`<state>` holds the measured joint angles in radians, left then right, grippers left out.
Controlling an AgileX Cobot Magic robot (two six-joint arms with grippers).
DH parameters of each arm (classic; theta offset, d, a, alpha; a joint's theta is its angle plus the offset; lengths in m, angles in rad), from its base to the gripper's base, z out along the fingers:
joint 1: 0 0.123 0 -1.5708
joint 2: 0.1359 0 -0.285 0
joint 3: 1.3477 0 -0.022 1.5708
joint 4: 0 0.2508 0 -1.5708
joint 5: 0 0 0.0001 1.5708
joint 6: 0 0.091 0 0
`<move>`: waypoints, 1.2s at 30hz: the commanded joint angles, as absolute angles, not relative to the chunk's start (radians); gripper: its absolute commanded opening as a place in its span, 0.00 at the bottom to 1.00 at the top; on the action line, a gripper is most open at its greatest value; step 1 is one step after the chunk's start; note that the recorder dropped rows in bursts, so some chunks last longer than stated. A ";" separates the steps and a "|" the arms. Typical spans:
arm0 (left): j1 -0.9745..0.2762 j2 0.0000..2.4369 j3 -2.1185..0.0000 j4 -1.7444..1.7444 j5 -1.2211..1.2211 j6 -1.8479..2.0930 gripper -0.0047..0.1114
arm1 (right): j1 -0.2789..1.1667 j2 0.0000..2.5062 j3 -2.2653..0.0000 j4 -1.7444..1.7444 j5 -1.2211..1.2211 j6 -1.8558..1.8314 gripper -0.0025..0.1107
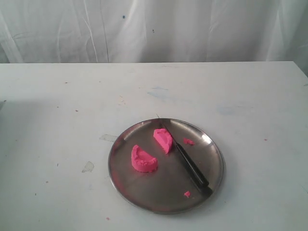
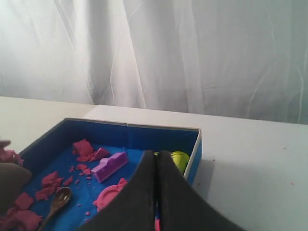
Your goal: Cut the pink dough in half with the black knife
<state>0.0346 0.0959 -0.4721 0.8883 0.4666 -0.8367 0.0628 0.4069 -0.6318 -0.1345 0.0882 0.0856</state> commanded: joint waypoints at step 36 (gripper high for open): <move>0.007 0.000 -0.337 0.535 0.307 -0.808 0.04 | 0.046 0.000 0.000 -0.128 0.350 0.041 0.02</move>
<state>0.0116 0.0065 -0.3388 0.5389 0.3182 -0.8080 0.0512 0.0053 -0.0059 -0.1184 0.2906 0.0391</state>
